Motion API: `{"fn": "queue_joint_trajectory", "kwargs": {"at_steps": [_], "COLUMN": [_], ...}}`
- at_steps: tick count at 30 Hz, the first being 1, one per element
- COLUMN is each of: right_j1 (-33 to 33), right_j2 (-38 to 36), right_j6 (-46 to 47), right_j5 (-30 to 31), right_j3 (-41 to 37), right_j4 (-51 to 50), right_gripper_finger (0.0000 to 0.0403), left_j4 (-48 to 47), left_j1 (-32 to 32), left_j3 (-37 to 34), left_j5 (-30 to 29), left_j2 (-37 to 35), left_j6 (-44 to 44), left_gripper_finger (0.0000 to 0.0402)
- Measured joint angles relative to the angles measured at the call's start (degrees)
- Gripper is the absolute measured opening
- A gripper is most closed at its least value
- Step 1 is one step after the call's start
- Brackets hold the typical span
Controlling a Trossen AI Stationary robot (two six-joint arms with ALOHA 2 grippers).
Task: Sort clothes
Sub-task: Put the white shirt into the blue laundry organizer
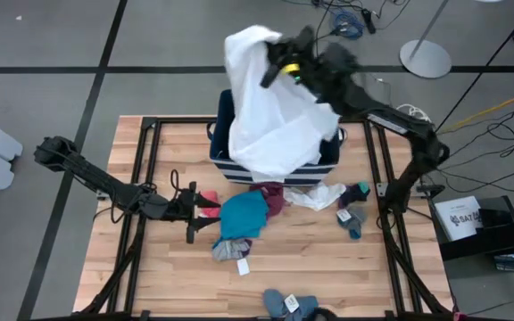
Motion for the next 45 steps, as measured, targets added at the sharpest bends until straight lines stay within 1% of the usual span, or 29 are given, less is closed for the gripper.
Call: {"fn": "queue_joint_trajectory", "kwargs": {"at_steps": [5,9,13,15,20,26,28,30,32,37,39,42,45], "right_j1": [-0.4,-0.4,0.06,0.4,0.95,0.89,0.91,0.92,0.89,0.82,0.82,0.82,0.82], "right_j2": [5.32,7.33,6.73,5.37,1.6,0.34,0.52,1.14,1.89,5.97,8.52,12.63,15.72], "right_j6": [4.19,4.81,3.94,1.85,-2.07,0.38,1.44,1.78,1.78,1.65,1.58,1.6,1.6], "right_j5": [-0.57,-0.55,-1.08,-2.08,-2.17,-7.69,-7.93,-7.79,-7.77,-8.17,-8.97,-9.28,-8.57], "right_j3": [0.0,0.0,0.0,0.0,0.0,0.0,-0.05,-0.76,-2.15,-6.14,-7.16,-7.43,-7.41], "right_j4": [-1.45,-8.03,-22.22,-30.52,-49.17,-68.07,-74.21,-75.7,-73.78,-62.17,-59.27,-60.01,-64.97], "right_gripper_finger": [0.0,0.0,0.0,0.0,0.0,0.0,0.0,0.0,0.0,0.0,0.0,0.0,0.0], "left_j4": [-0.02,-0.06,-0.09,-0.17,-0.24,0.36,0.45,0.46,0.54,0.72,0.72,0.74,0.71], "left_j1": [0.0,0.0,0.0,0.0,0.0,0.2,0.36,0.54,0.89,2.34,3.15,4.43,5.5], "left_j3": [0.0,0.0,0.02,0.02,0.04,0.04,0.04,0.04,0.04,0.04,0.04,0.04,0.04], "left_j5": [0.79,1.84,2.97,3.3,3.4,3.43,3.42,3.43,3.43,3.45,4.48,7.19,9.22], "left_j2": [0.0,0.0,0.0,0.0,0.0,0.0,0.0,0.0,0.0,0.0,0.0,0.0,0.0], "left_j6": [0.09,0.38,0.49,0.68,1.4,1.44,1.44,1.44,1.45,1.49,1.52,1.75,1.79], "left_gripper_finger": [0.0215,0.0215,0.0215,0.0215,0.0215,0.0215,0.0215,0.0215,0.0215,0.0215,0.0215,0.0215,0.0215]}}
